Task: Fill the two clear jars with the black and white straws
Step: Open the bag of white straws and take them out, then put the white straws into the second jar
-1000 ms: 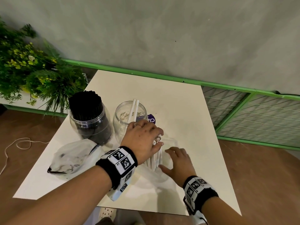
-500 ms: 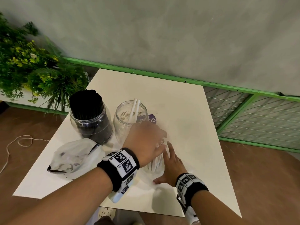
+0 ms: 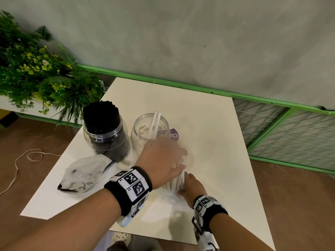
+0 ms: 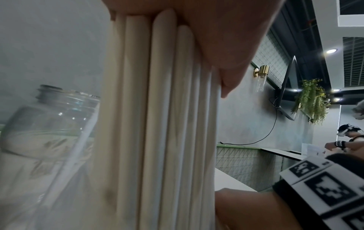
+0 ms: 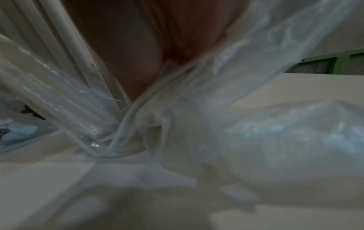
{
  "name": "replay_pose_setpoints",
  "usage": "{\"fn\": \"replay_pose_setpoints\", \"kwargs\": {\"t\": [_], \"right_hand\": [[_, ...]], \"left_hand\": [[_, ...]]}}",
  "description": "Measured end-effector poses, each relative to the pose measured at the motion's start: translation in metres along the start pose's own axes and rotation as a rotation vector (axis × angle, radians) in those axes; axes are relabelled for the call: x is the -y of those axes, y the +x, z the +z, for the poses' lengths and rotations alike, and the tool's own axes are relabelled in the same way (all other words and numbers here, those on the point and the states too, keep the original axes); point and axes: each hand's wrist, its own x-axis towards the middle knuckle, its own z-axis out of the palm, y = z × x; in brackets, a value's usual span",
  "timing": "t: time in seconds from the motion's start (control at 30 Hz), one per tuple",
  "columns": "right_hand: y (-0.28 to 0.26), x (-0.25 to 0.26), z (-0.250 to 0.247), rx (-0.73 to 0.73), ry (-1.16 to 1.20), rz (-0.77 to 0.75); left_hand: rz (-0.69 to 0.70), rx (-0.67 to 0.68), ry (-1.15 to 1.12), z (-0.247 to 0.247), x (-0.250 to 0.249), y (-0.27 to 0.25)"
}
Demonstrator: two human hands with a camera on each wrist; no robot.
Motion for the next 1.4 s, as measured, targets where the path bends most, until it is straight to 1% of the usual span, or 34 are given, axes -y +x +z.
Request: {"fn": "replay_pose_setpoints", "kwargs": {"t": [0.17, 0.3, 0.37, 0.47, 0.53, 0.57, 0.6, 0.63, 0.73, 0.8, 0.87, 0.93, 1.0, 1.07, 1.13, 1.23, 1.33, 1.4], "right_hand": [[-0.002, 0.0, 0.0, -0.013, 0.097, -0.036], [-0.007, 0.001, -0.005, -0.043, 0.145, -0.054], [-0.009, 0.001, -0.007, -0.038, 0.135, -0.042], [-0.012, 0.001, -0.011, -0.018, 0.124, -0.004], [-0.013, 0.001, -0.012, 0.001, 0.085, 0.001], [-0.013, 0.001, -0.012, 0.01, 0.053, -0.004], [-0.013, 0.002, -0.012, 0.017, 0.026, -0.005], [-0.013, 0.002, -0.012, 0.017, 0.013, -0.004], [-0.013, 0.004, -0.01, 0.016, 0.016, -0.006], [-0.013, 0.005, -0.011, 0.031, 0.018, -0.006], [-0.013, 0.006, -0.013, 0.044, 0.013, -0.009], [-0.012, 0.008, -0.015, 0.052, -0.019, -0.025], [-0.013, 0.009, -0.018, 0.054, -0.043, -0.048], [-0.016, 0.011, -0.023, 0.05, -0.044, -0.068], [-0.02, 0.014, -0.033, 0.046, -0.042, -0.087], [-0.028, 0.02, -0.053, 0.047, -0.043, -0.146], [-0.036, 0.032, -0.079, 0.045, -0.013, -0.237], [-0.04, 0.046, -0.096, 0.042, 0.006, -0.314]], "left_hand": [[0.01, -0.073, -0.084, -0.001, -0.002, 0.004], [0.011, -0.053, -0.146, -0.006, -0.003, 0.008], [-0.006, -0.012, -0.149, -0.008, -0.002, 0.007], [-0.022, 0.048, -0.074, -0.012, 0.002, 0.002], [-0.046, 0.043, 0.03, -0.017, 0.008, -0.006], [-0.083, 0.037, 0.046, -0.019, 0.011, -0.011], [-0.138, 0.034, 0.006, -0.021, 0.015, -0.017], [-0.208, 0.032, -0.109, -0.02, 0.02, -0.025], [-0.44, 0.041, -0.612, -0.007, 0.035, -0.047], [-0.52, 0.088, -0.849, 0.006, 0.037, -0.056], [-0.539, 0.125, -1.005, 0.017, 0.034, -0.06], [-0.565, 0.109, -1.059, 0.024, 0.029, -0.059], [-0.626, 0.071, -1.104, 0.028, 0.027, -0.057], [-0.659, 0.034, -1.166, 0.029, 0.029, -0.054], [-0.649, 0.019, -1.214, 0.025, 0.03, -0.051], [-0.592, 0.002, -1.262, 0.01, 0.031, -0.049], [-0.553, -0.033, -1.255, -0.021, 0.031, -0.048], [-0.54, -0.082, -1.236, -0.047, 0.033, -0.049]]}}
